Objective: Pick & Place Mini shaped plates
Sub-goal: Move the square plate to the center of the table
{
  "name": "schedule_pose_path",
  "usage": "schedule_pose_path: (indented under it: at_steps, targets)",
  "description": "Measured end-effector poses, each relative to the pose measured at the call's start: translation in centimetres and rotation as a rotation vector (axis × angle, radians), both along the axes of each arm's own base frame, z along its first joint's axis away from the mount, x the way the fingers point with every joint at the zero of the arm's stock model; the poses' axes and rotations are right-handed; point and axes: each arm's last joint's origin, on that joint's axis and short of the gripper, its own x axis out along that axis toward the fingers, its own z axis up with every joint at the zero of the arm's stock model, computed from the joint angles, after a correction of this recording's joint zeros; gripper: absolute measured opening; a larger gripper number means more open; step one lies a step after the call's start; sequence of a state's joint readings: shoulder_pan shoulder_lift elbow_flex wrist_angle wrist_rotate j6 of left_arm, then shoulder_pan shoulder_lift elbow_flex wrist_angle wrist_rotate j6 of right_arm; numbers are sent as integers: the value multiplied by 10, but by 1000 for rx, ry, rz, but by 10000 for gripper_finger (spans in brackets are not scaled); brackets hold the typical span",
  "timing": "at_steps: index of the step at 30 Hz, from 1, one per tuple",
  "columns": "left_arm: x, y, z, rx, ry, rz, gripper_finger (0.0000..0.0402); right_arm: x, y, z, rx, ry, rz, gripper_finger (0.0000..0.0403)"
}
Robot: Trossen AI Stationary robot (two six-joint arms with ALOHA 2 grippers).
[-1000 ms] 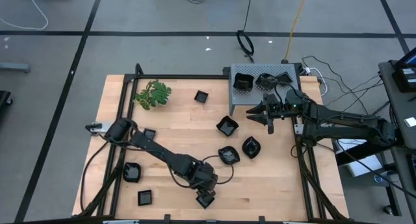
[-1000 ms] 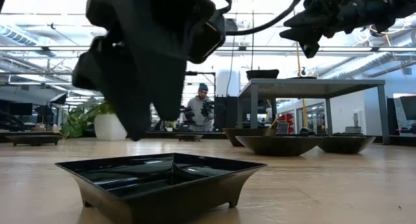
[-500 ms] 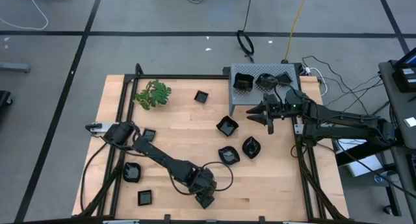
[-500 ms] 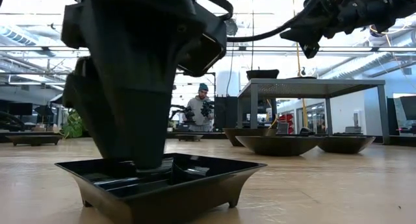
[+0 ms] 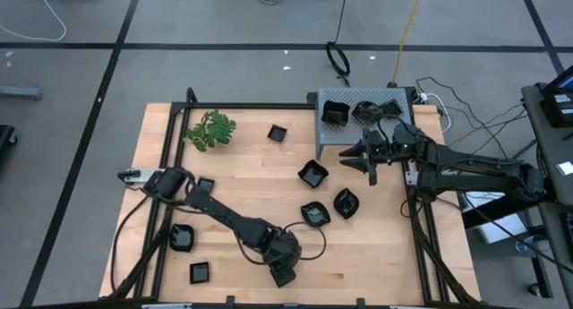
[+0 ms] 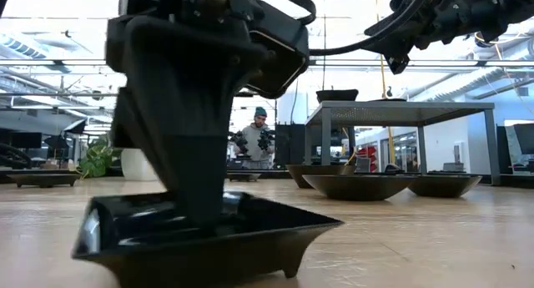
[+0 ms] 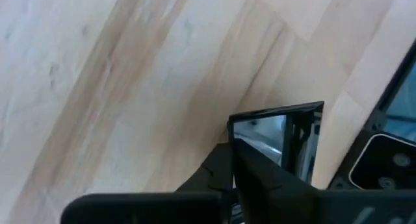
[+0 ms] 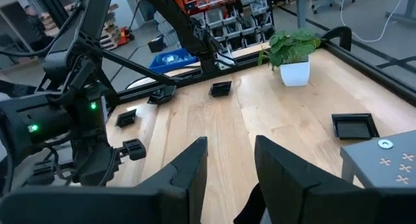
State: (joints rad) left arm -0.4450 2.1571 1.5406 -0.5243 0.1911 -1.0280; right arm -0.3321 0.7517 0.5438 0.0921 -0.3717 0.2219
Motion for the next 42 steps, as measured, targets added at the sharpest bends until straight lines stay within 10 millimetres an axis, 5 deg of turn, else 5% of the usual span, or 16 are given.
schedule_pose_path:
  at_steps: [16, 27, 42]
  targets:
    - [41, 79, 10, 75, -296, -251, 23, 0, 0, 0, -26, -1, 3, 116]
    - [82, 149, 38, 99, -700, -30, 16, 0, 0, 0, -55, -3, 5, 116]
    - [88, 141, 47, 151, -802, 54, 17, 1, -1, 8, -85, -81, 4, 116]
